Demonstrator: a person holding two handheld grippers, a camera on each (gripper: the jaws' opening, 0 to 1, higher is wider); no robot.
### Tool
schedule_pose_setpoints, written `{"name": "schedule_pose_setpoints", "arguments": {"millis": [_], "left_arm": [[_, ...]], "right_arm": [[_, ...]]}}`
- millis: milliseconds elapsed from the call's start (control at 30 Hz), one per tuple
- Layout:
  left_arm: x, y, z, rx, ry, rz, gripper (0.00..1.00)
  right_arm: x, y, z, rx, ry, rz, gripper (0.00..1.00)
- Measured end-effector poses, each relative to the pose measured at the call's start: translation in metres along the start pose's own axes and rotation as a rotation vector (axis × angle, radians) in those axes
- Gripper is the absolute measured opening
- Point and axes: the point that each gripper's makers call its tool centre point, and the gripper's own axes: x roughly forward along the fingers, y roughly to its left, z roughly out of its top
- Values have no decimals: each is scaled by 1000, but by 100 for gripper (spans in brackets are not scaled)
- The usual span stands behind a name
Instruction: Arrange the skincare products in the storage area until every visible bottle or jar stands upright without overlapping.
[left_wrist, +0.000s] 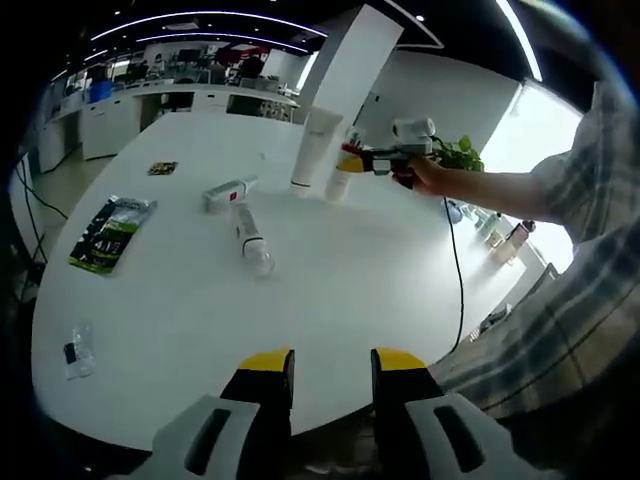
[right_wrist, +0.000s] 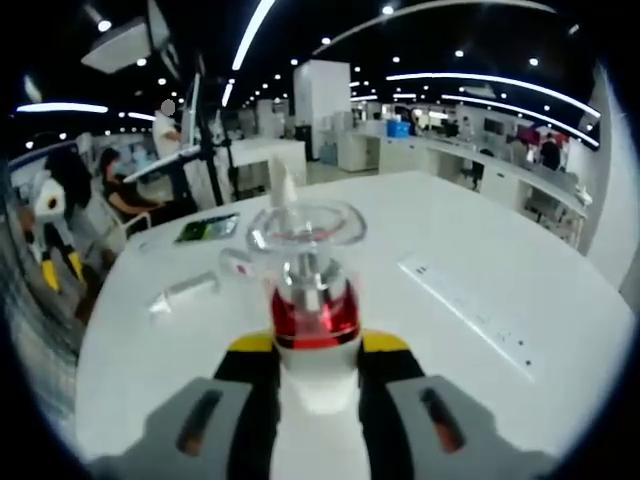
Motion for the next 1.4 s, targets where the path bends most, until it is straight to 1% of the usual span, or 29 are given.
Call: {"name": "schedule_pose_setpoints", "arguments": {"millis": [167,433,567,733,833,967,1033,1233,1400], "left_arm": [[-1,2,-3,-7,5,2,31],[3,4,0,-5,7,-2,31],[2,5,-1,-25,-1,2,31],[4,4,-3,-26,4,1,31],[5,5,-3,-24,9,1,31],[6,6,0,-21,2,5,30],[6,7,1,-19,-1,12,30],[7,8,-2,-27,3,18,29],[9,6,-4,-39,1,19,29]], "right_arm": [[3,0,0,-18,4,7,27],[6,0,-6,-36,5,35,27],[8,6,-6,-55,-5,64,27],[13,14,-2,-85,-39,109,27],[15,14,-2,-89,-47,118,27],[15,8,-3,-77,-62,128,27],[15,9,-2,-74,-66,129,27],[15,13,-2,-71,-78,159,27],[18,13,-1,-97,-90,185,27]]}}
